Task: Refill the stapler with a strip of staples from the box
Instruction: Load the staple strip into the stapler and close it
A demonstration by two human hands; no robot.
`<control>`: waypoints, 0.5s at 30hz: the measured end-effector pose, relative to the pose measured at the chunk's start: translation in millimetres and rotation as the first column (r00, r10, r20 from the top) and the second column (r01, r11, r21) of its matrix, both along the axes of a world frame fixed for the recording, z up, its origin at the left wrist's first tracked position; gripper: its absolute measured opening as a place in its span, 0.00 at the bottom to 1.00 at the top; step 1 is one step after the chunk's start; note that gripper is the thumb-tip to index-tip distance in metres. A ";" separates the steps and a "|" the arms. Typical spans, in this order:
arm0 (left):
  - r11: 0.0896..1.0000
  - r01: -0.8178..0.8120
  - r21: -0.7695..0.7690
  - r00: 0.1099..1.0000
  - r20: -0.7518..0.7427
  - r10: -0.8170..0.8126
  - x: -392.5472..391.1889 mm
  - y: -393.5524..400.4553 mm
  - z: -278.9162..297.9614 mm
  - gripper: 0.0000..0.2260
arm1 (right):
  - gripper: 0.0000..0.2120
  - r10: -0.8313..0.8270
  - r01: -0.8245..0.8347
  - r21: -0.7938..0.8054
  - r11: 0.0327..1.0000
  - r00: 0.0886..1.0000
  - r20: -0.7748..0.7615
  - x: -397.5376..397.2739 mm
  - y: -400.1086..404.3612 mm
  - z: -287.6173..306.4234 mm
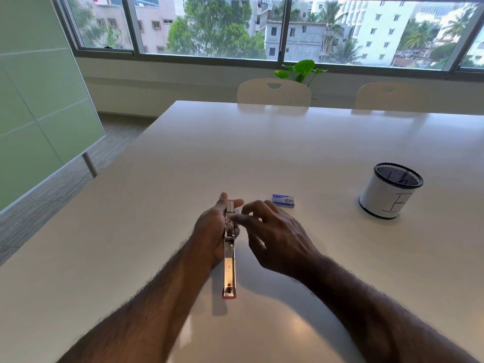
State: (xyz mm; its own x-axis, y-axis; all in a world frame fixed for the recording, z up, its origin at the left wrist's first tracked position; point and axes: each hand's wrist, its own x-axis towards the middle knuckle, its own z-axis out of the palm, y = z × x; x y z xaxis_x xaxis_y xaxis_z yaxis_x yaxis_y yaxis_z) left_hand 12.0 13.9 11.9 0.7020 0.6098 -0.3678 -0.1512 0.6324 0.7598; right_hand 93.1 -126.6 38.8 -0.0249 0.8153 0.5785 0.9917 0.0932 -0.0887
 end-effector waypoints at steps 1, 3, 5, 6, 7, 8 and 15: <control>1.000 -0.006 -0.018 1.000 0.016 0.006 -0.9 4.0 1.1 0.21 | 0.20 0.028 -0.027 -0.016 0.999 0.999 0.029 -1.3 -0.8 0.1; 0.998 -0.045 -0.048 0.997 0.057 0.047 -2.7 12.6 4.6 0.21 | 0.24 0.091 -0.079 -0.095 0.992 0.987 0.129 -6.2 -0.7 -0.5; 0.995 -0.096 -0.030 0.993 0.068 0.097 -5.0 21.1 6.8 0.20 | 0.26 0.158 -0.117 -0.174 0.978 0.956 0.247 -13.0 0.7 -1.4; 0.994 -0.111 -0.018 0.991 0.070 0.112 -6.9 24.4 7.1 0.20 | 0.25 0.189 -0.139 -0.189 0.972 0.941 0.282 -16.4 1.2 -1.1; 0.993 -0.118 -0.013 0.990 0.072 0.119 -9.0 27.3 6.4 0.19 | 0.24 0.219 -0.170 -0.182 0.968 0.931 0.294 -19.7 1.4 -0.1; 0.993 -0.121 -0.008 0.990 0.066 0.122 -10.4 29.2 5.8 0.19 | 0.22 0.245 -0.207 -0.158 0.966 0.925 0.289 -21.9 0.9 1.4; 0.985 -0.140 0.097 0.990 0.004 0.140 -13.3 19.5 12.1 0.23 | 0.15 0.235 -0.240 0.110 0.965 0.970 0.057 -30.3 -2.0 3.5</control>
State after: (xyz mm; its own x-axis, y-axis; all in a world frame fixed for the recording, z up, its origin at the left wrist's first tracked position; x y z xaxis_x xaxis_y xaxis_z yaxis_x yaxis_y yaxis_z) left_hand -1.3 33.4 24.0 0.6062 0.7349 -0.3040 -0.2309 0.5284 0.8170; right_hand 62.7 -128.6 42.3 -0.2366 0.7112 0.6620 0.9426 0.3333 -0.0212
